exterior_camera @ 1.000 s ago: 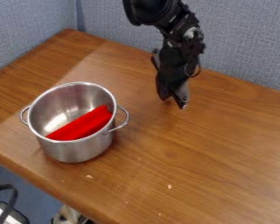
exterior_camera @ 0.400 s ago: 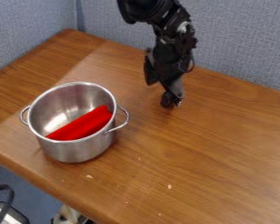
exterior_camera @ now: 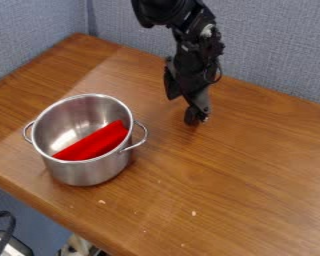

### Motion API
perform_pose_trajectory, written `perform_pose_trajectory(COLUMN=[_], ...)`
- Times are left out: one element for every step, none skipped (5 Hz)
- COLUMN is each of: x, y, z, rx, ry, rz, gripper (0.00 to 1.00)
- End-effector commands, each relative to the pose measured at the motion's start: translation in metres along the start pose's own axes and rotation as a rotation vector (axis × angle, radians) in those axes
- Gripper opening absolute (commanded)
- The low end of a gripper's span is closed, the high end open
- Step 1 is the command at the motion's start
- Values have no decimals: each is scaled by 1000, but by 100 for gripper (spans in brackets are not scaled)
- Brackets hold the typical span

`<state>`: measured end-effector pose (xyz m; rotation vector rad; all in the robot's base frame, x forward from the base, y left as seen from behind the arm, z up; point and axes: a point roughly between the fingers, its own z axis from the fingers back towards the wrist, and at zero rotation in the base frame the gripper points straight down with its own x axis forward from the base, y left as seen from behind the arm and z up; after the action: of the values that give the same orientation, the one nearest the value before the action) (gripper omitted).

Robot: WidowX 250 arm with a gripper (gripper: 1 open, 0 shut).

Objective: Move the red object from the metal pot to the table

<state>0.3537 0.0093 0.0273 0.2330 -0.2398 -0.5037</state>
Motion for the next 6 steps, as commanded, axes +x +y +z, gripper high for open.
perform_pose_trajectory(x=[-3, -5, -8, -11, -14, -18], y=[4, 4, 4, 3, 2, 1], z=[9, 10, 10, 10, 9, 9], rx=[-1, -11, -22, -34, -48, -63], ry=[-10, -5, 1, 8, 16, 24], rz=[24, 33, 41, 49, 58, 68], gripper=[100, 100, 100, 100, 100, 100])
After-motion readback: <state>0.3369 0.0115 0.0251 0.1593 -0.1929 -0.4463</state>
